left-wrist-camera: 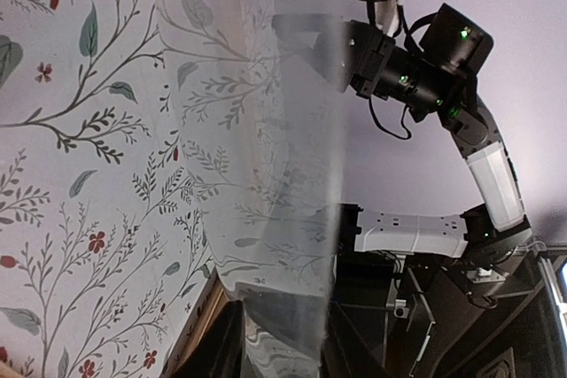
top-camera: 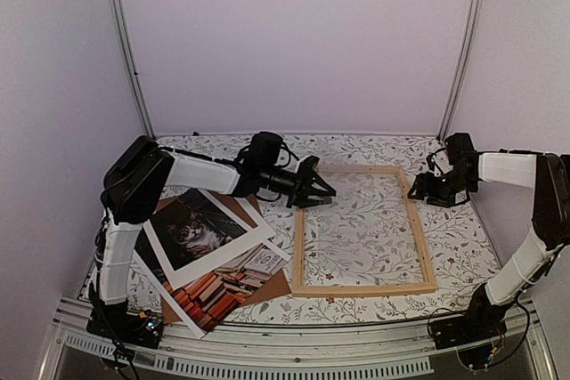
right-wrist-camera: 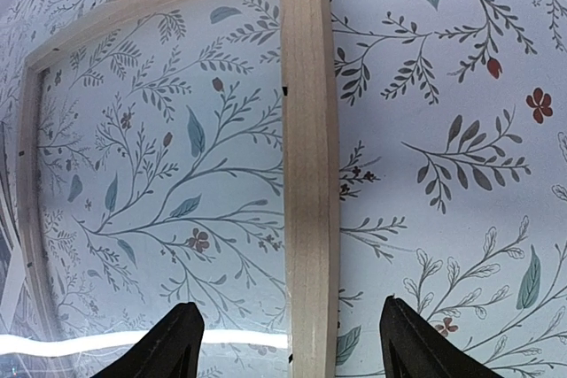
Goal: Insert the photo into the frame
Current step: Place the glass panel in the frame body.
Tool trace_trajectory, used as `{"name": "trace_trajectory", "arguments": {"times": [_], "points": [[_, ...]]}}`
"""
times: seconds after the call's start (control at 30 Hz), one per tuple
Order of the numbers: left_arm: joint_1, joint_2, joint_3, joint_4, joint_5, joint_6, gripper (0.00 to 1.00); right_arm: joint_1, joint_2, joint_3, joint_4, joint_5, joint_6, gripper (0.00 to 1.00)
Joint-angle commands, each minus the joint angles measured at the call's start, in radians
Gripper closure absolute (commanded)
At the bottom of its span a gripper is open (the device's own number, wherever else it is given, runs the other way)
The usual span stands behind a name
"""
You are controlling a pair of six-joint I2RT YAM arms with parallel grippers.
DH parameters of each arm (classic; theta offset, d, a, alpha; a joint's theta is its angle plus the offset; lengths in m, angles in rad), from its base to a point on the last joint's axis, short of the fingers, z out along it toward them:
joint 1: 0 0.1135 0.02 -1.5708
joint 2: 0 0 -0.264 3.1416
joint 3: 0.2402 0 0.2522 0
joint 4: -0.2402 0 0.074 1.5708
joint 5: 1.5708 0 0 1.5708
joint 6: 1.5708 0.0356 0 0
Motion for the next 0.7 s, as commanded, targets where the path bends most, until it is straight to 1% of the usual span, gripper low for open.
{"name": "trace_trajectory", "arguments": {"times": [0.0,0.17,0.3,0.47,0.67], "points": [[-0.010,0.020,0.004,-0.042,-0.006,0.046,0.67,0.011,-0.049,-0.004,0.022,-0.055,0.012,0.28],[-0.009,0.025,0.006,-0.055,-0.012,0.059,0.60,0.047,-0.066,-0.010,0.053,-0.108,0.039,0.28],[-0.008,0.030,0.007,-0.062,-0.018,0.066,0.59,0.107,-0.050,-0.001,0.068,-0.113,0.058,0.28],[-0.008,0.032,0.017,-0.108,-0.039,0.101,0.58,0.183,-0.014,0.009,0.110,-0.147,0.086,0.28],[-0.009,0.034,0.023,-0.152,-0.067,0.144,0.57,0.261,0.058,0.023,0.156,-0.190,0.112,0.28]]}}
